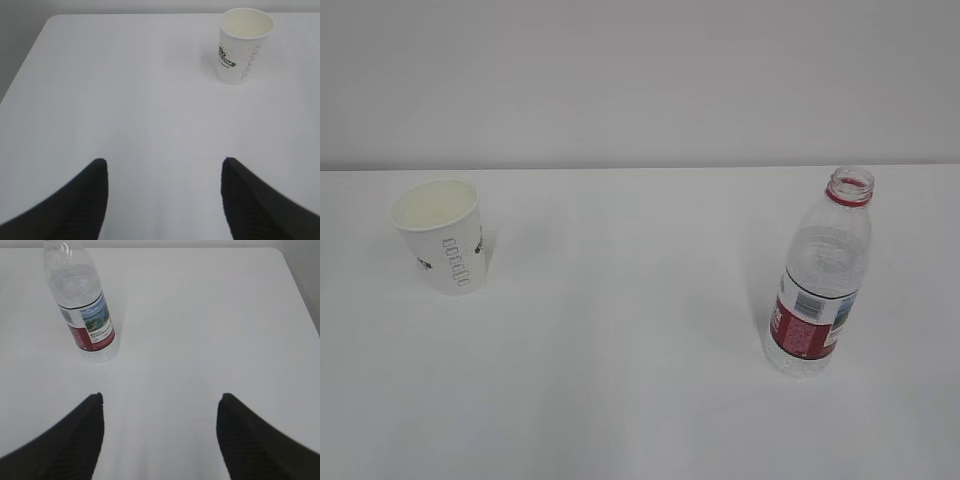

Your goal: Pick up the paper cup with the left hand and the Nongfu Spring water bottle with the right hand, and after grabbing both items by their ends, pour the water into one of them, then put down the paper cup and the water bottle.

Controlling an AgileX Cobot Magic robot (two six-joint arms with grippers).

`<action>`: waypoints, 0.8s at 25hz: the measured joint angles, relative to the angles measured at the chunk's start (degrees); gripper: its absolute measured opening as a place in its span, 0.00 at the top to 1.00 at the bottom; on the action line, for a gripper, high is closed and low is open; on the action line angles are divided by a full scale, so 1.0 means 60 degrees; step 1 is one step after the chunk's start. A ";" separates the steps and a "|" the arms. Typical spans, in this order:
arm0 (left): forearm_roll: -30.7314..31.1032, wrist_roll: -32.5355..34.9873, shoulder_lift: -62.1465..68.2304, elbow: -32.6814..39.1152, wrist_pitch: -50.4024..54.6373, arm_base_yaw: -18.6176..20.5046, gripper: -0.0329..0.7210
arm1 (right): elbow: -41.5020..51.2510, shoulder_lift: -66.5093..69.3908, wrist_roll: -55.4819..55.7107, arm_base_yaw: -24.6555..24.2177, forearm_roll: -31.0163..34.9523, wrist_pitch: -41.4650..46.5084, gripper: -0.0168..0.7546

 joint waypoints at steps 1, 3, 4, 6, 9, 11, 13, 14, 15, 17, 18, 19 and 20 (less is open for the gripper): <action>-0.0045 0.0115 0.0000 0.0000 0.0000 -0.0024 0.27 | 0.0000 0.0000 0.0000 0.0000 0.0000 0.0000 0.28; -0.0068 0.0194 0.0000 0.0000 0.0000 -0.0081 0.27 | 0.0000 0.0000 0.0000 0.0000 0.0000 0.0000 0.28; -0.0068 0.0209 0.0000 0.0000 0.0000 -0.0117 0.27 | 0.0000 0.0000 0.0000 0.0000 0.0000 0.0000 0.28; -0.0083 0.0233 0.0000 0.0000 0.0000 -0.0153 0.27 | 0.0000 0.0000 0.0000 0.0000 0.0000 0.0000 0.28; -0.0083 0.0255 0.0000 0.0000 0.0000 -0.0153 0.27 | 0.0000 0.0000 0.0000 0.0000 0.0000 0.0000 0.28; -0.0083 0.0255 0.0000 0.0000 0.0000 -0.0153 0.27 | 0.0000 0.0000 0.0000 0.0000 0.0000 0.0000 0.28; -0.0083 0.0262 0.0000 0.0000 0.0000 -0.0153 0.27 | 0.0000 0.0000 0.0000 0.0000 0.0000 0.0000 0.28; -0.0083 0.0262 0.0000 0.0000 0.0000 -0.0153 0.27 | 0.0000 0.0000 0.0000 0.0000 0.0000 0.0000 0.28; -0.0083 0.0262 0.0000 0.0000 0.0000 -0.0153 0.27 | 0.0000 0.0000 0.0000 0.0000 0.0000 0.0000 0.28; -0.0083 0.0262 0.0000 0.0000 0.0000 -0.0153 0.27 | 0.0000 0.0000 0.0000 0.0000 0.0000 0.0000 0.28; -0.0083 0.0262 0.0000 0.0000 0.0000 -0.0153 0.27 | 0.0000 0.0000 0.0000 0.0000 0.0000 0.0000 0.28; -0.0083 0.0262 0.0000 0.0000 0.0000 -0.0153 0.27 | 0.0000 0.0000 0.0000 0.0000 0.0000 0.0000 0.28; -0.0083 0.0262 0.0000 0.0000 0.0000 -0.0153 0.27 | 0.0000 0.0000 0.0000 0.0000 0.0000 0.0000 0.28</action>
